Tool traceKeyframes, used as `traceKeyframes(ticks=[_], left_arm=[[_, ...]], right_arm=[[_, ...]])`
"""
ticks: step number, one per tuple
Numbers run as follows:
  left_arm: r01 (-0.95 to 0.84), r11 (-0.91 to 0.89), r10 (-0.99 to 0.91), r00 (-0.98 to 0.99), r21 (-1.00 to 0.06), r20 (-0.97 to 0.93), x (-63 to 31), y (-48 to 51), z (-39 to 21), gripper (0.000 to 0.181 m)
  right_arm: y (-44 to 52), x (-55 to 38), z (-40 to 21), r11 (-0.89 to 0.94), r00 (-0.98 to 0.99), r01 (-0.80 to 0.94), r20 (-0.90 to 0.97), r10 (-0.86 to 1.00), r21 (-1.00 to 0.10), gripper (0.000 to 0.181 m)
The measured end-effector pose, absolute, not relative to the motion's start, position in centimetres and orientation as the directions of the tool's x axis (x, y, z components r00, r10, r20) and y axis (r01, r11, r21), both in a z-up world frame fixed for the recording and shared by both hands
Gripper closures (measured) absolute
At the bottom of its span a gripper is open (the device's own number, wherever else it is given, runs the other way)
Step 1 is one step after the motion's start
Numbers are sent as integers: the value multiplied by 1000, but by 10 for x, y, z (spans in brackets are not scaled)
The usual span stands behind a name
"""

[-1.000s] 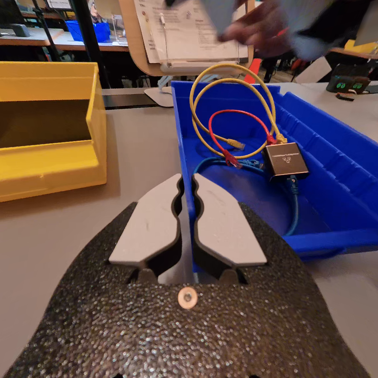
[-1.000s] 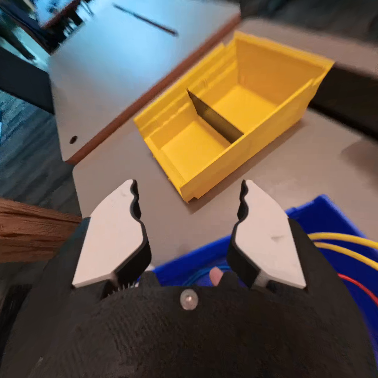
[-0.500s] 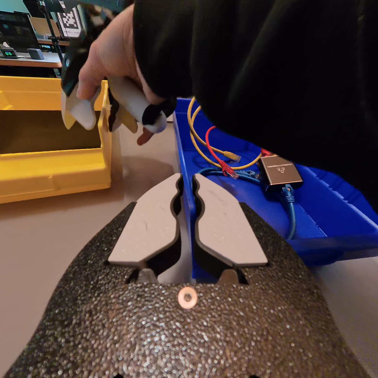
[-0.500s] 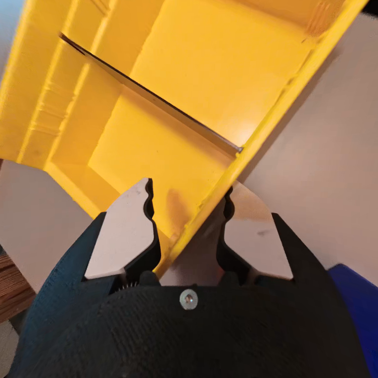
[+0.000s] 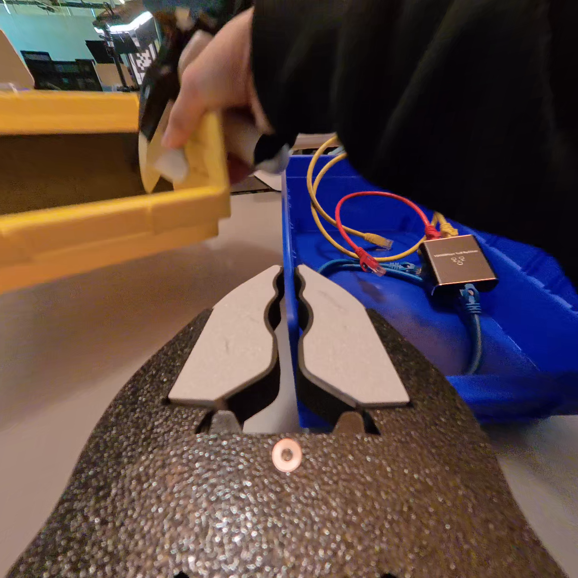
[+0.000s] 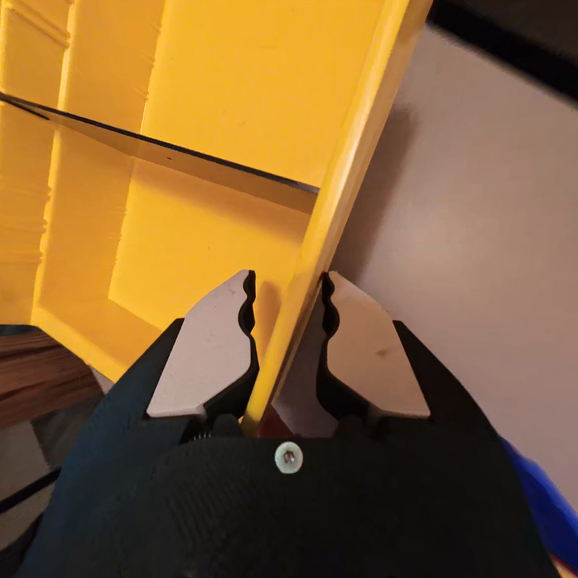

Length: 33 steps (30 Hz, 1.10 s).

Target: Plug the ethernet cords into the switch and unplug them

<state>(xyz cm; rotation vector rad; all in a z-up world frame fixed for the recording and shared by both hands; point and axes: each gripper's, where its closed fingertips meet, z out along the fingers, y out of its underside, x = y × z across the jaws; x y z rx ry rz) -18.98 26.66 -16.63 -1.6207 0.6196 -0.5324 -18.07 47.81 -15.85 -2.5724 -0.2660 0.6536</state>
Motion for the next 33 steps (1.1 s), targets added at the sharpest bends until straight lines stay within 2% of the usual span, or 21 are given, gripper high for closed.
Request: traceKeyframes(ticks=[6,9,11,16,23,25,28,32,33], left_arm=[[-138,-87,-621,782,-987,-54,-226,283,-166,176],[-149,-91,-584,809,-985,-68,-264,303,-166,175],[-153,-95,-555,829,-984,-75,-295,320,-166,175],[-154,-106,-515,854,-982,-78,-368,374,-166,174],[-105,-114,-493,869,-988,-36,-429,464,-166,175],[-103,-122,-456,889,-987,-36,-440,484,-166,174],[-86,-125,-418,908,-988,-26,-448,504,-165,175],[-83,-128,-372,928,-988,-30,-454,520,-165,176],[-95,-130,-359,932,-987,-42,-455,523,-165,175]], right_arm=[[447,-84,-27,-699,848,79,-321,423,-711,141],[410,-3,8,-648,875,68,-266,404,-759,141],[380,57,10,-628,912,65,-209,354,-776,141],[292,199,-51,-669,982,-3,-127,137,-743,141],[187,335,-176,-775,962,-265,-218,-167,-574,141],[167,365,-199,-796,956,-295,-169,-242,-529,141],[155,385,-217,-791,934,-356,-199,-296,-497,141],[157,388,-239,-801,918,-382,-291,-271,-460,141],[161,388,-237,-784,911,-393,-315,-264,-480,141]])
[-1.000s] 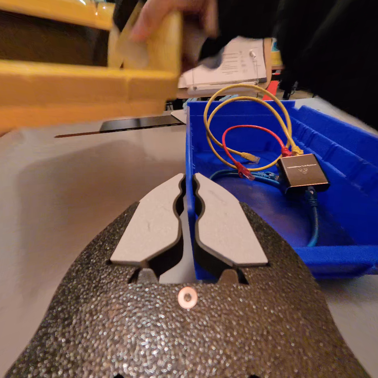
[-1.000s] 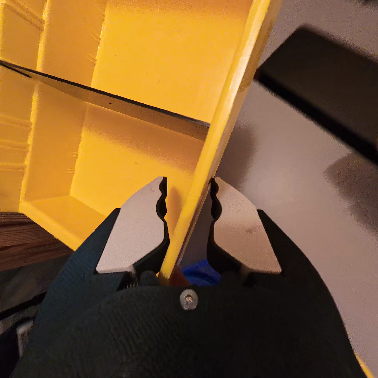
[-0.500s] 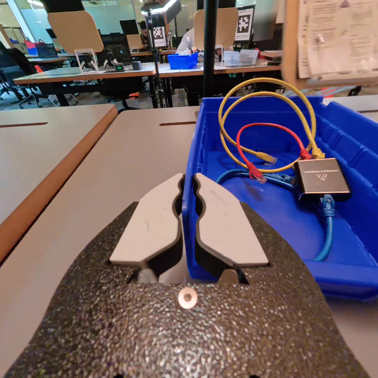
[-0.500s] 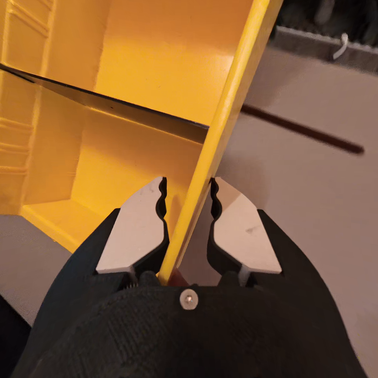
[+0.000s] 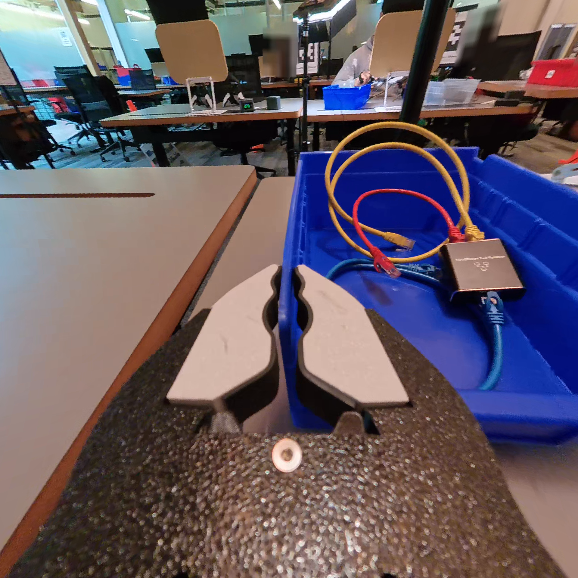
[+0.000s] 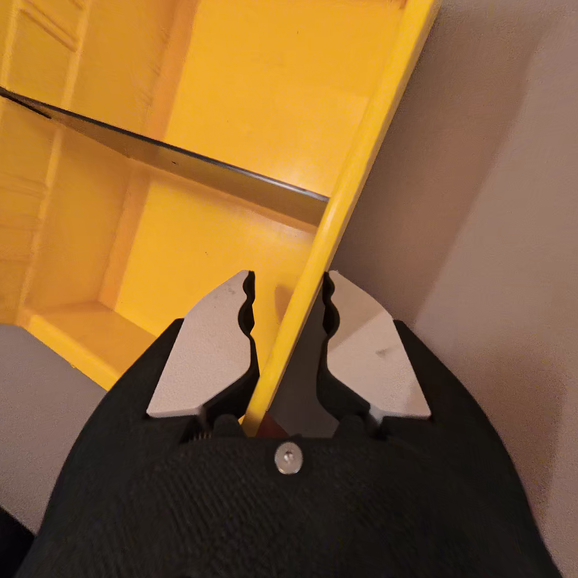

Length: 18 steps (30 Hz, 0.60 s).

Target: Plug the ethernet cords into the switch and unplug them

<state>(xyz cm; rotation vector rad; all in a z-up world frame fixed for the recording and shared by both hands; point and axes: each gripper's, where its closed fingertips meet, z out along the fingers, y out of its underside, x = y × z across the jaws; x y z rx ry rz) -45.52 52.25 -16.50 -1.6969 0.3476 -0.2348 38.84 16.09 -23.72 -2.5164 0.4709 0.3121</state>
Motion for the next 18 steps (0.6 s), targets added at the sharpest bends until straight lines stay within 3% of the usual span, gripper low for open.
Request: traceKeyframes(ticks=[10,11,13,15,18], left_arm=[[-107,-186,-335,941,-977,-39,-457,529,-167,173],[-110,-220,-313,949,-969,-37,-459,528,-168,168],[-157,-226,-240,965,-961,-101,-463,524,-156,140],[-215,-179,-228,958,-960,-172,-453,516,-131,137],[-237,-239,-425,898,-942,-118,-404,505,-115,135]], right_arm=[[162,389,-236,-798,929,-349,-294,-225,-492,136],[162,391,-232,-791,937,-335,-268,-223,-511,122],[158,403,-215,-763,952,-306,-176,-251,-569,94],[153,417,-186,-703,949,-283,-85,-304,-653,71],[147,412,-129,-578,945,-227,-33,-327,-784,70]])
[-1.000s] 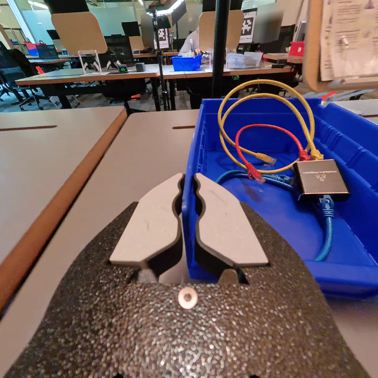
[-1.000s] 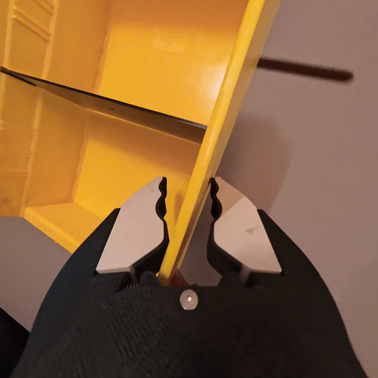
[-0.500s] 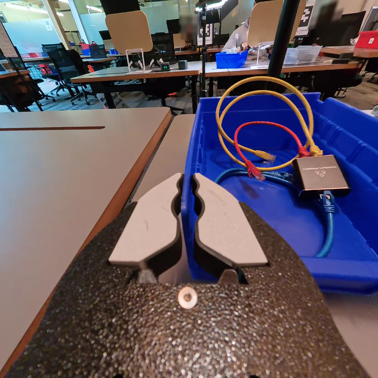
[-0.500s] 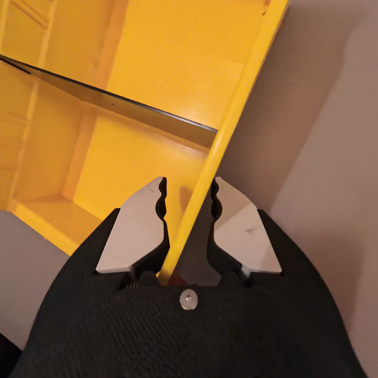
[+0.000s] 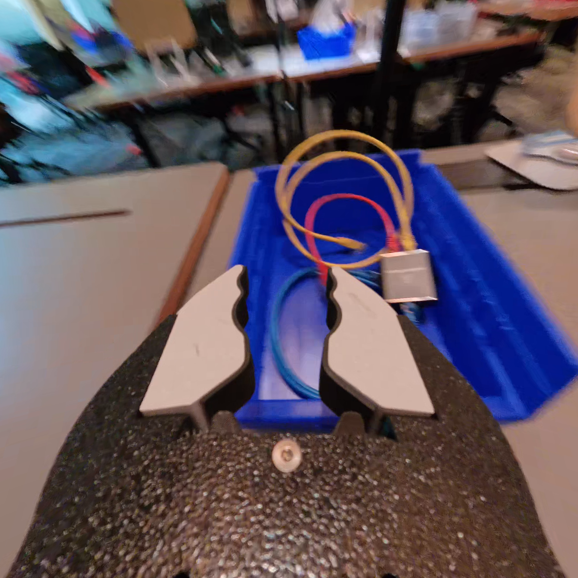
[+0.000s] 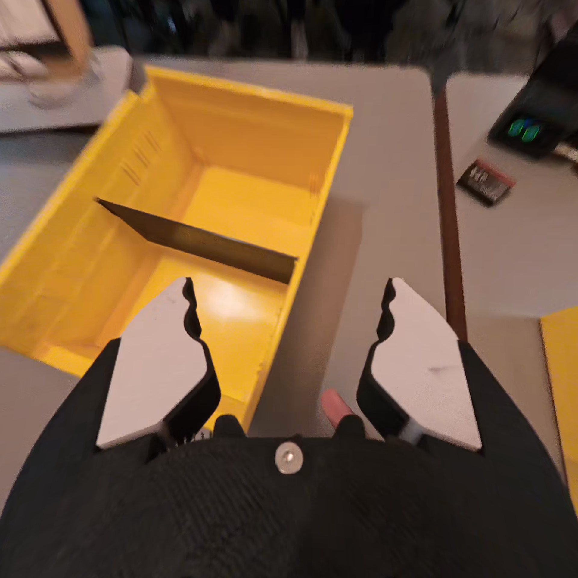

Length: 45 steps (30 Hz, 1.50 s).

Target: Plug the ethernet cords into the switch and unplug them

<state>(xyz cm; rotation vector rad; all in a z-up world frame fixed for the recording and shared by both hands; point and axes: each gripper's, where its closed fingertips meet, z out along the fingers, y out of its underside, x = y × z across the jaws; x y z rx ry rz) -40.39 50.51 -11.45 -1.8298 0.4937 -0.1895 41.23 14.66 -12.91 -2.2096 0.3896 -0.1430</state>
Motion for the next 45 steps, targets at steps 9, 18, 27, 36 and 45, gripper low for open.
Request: traceKeyframes(ticks=[9,18,27,36,45], left_arm=[[-140,-922,-379,516,-362,768,-298,494,-183,99],[-116,-984,-178,490,-138,853,-284,513,-219,116],[-125,-969,-246,410,-214,878,-277,513,-212,151],[102,-819,-554,120,-565,824,-288,506,-100,156],[160,-556,-827,-4,-816,562,-271,440,59,157]], right_arm=[[141,250,-66,-368,976,-34,-110,187,-929,86],[125,193,-105,-438,961,-38,-153,230,-898,89],[129,151,-120,-431,944,34,-113,310,-902,89],[140,119,-117,-396,914,29,-136,383,-918,92],[151,58,-100,-321,840,77,-112,531,-944,93]])
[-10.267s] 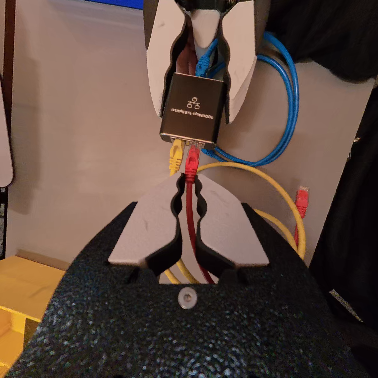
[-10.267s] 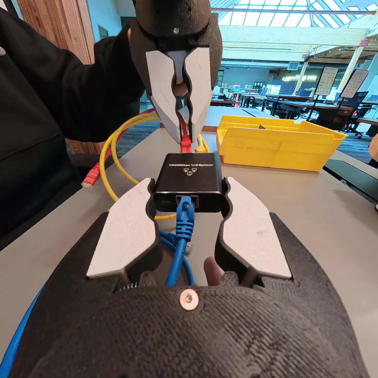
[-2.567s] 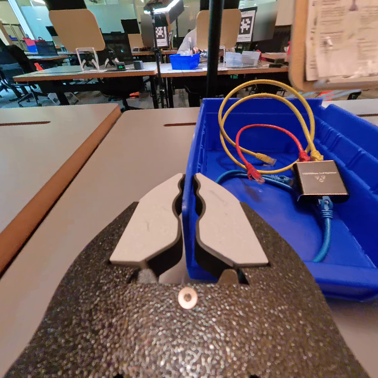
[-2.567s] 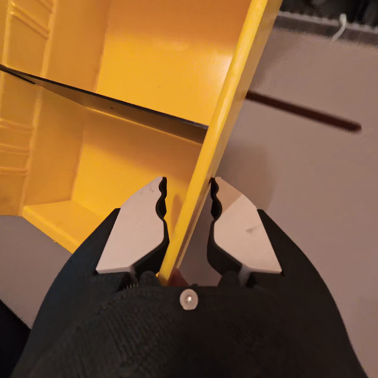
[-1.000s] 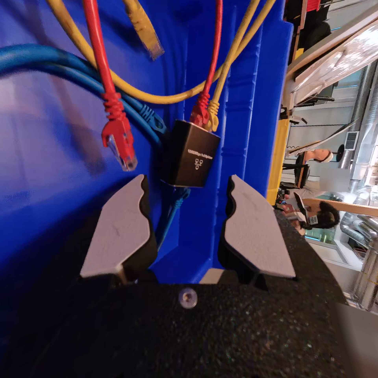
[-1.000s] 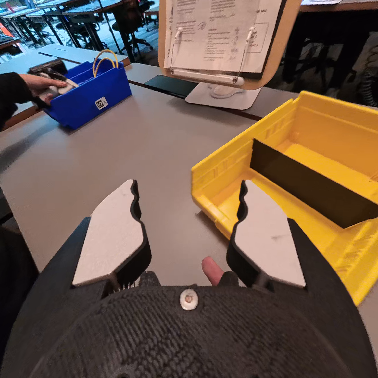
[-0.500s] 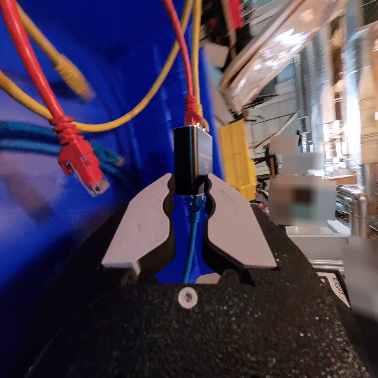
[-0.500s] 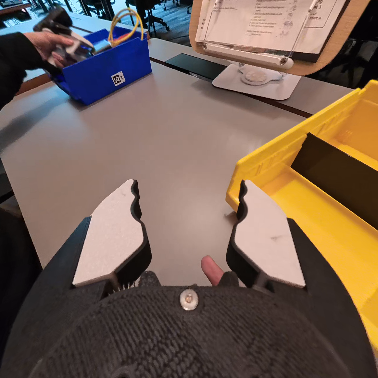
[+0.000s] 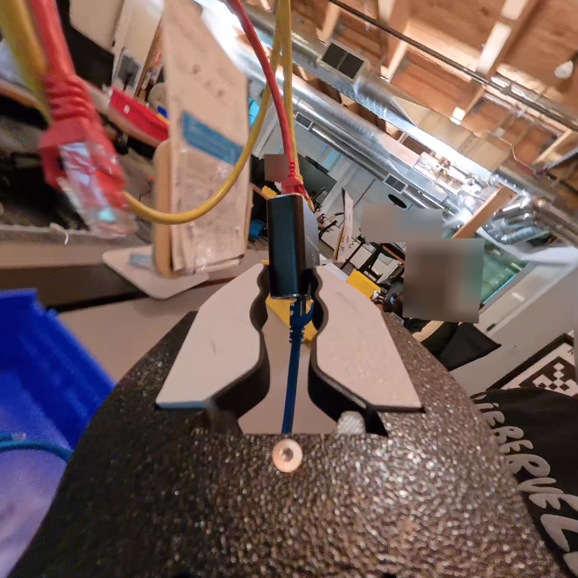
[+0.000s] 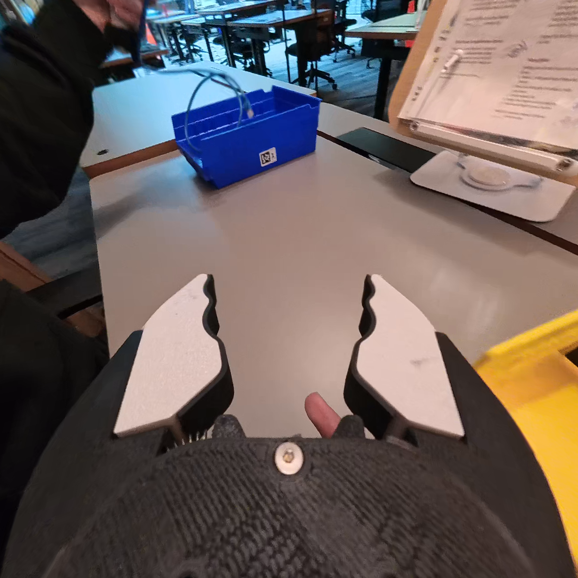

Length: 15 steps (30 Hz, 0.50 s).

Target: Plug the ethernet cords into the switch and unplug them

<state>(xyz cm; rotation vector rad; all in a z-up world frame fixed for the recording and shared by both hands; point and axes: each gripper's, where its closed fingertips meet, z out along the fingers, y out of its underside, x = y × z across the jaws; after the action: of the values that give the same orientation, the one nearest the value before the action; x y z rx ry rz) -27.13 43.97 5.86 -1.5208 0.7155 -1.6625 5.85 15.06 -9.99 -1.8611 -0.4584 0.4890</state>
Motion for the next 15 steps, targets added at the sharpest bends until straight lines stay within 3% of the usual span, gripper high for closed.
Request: traceKeyframes(ticks=[8,11,15], left_arm=[[118,-386,-922,-85,-915,378,-209,344,200,157],[40,-352,-934,-86,-935,347,-178,319,196,157],[-77,-387,-909,-135,-919,394,-136,286,138,157]], right_arm=[[152,6,-91,-287,763,33,-161,626,-957,96],[146,-15,-83,-261,725,-27,-198,659,-965,96],[144,-36,-78,-255,681,-129,-273,680,-958,94]])
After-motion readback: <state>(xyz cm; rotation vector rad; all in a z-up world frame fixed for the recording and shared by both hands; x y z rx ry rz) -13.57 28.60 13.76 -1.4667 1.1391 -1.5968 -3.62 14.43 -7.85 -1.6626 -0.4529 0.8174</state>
